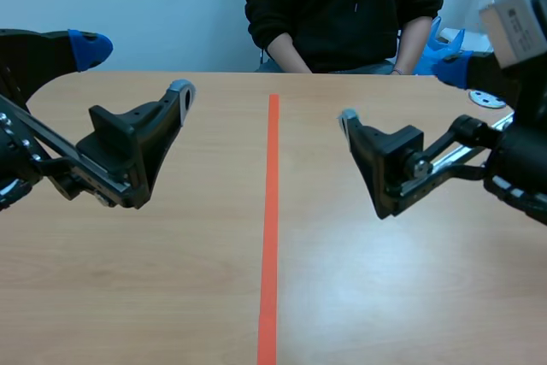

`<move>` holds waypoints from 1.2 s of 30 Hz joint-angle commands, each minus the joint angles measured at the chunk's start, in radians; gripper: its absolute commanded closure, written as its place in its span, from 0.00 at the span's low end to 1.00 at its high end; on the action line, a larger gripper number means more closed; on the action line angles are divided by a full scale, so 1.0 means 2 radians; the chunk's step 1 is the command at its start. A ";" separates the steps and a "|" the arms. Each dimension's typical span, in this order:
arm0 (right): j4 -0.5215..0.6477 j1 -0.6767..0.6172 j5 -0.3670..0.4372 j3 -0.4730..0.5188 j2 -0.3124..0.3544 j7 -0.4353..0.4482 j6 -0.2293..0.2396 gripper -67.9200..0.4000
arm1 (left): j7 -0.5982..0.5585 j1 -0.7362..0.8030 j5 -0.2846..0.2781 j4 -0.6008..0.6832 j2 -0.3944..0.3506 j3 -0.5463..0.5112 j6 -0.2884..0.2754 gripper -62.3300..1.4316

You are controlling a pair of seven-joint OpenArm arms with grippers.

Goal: Sort the leaf by its shape. The table is split by an orange tape line. A compound leaf with several leaflets goes to the left side, a simple leaf with one blade goes to the right side. Return to the home posture when a red brick is placed on the table.

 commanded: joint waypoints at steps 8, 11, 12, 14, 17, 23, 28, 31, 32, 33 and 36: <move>0.013 0.020 0.006 0.010 0.001 0.005 0.003 0.04 | -0.007 0.006 -0.003 0.002 0.000 -0.001 0.000 0.12; 0.012 0.020 0.006 0.010 0.001 -0.001 0.003 0.04 | -0.007 0.006 -0.003 0.002 0.000 -0.001 0.000 0.12; 0.012 0.020 0.006 0.010 0.001 -0.002 0.003 0.04 | -0.007 0.006 -0.003 0.002 0.000 -0.001 0.000 0.12; 0.012 0.020 0.006 0.010 0.001 -0.002 0.003 0.04 | -0.007 0.006 -0.003 0.002 0.000 -0.001 0.000 0.12; 0.012 0.020 0.006 0.010 0.001 -0.002 0.003 0.04 | -0.007 0.006 -0.003 0.002 0.000 -0.001 0.000 0.12; 0.012 0.020 0.006 0.010 0.001 -0.004 0.003 0.04 | -0.007 0.006 -0.003 0.002 0.000 -0.001 0.000 0.12; 0.012 0.020 0.006 0.010 0.001 -0.004 0.003 0.04 | -0.007 0.006 -0.003 0.002 0.000 -0.001 0.000 0.12; 0.012 0.020 0.006 0.010 0.001 -0.004 0.003 0.04 | -0.007 0.006 -0.003 0.002 0.000 -0.001 0.000 0.12; 0.012 0.020 0.006 0.010 0.001 -0.004 0.003 0.04 | -0.007 0.006 -0.003 0.002 0.000 -0.001 0.000 0.12; 0.012 0.020 0.006 0.010 0.001 -0.004 0.003 0.04 | -0.007 0.006 -0.003 0.002 0.000 -0.001 0.000 0.12; 0.012 0.020 0.006 0.010 0.001 -0.006 0.003 0.04 | -0.007 0.006 -0.003 0.002 0.000 -0.001 0.000 0.12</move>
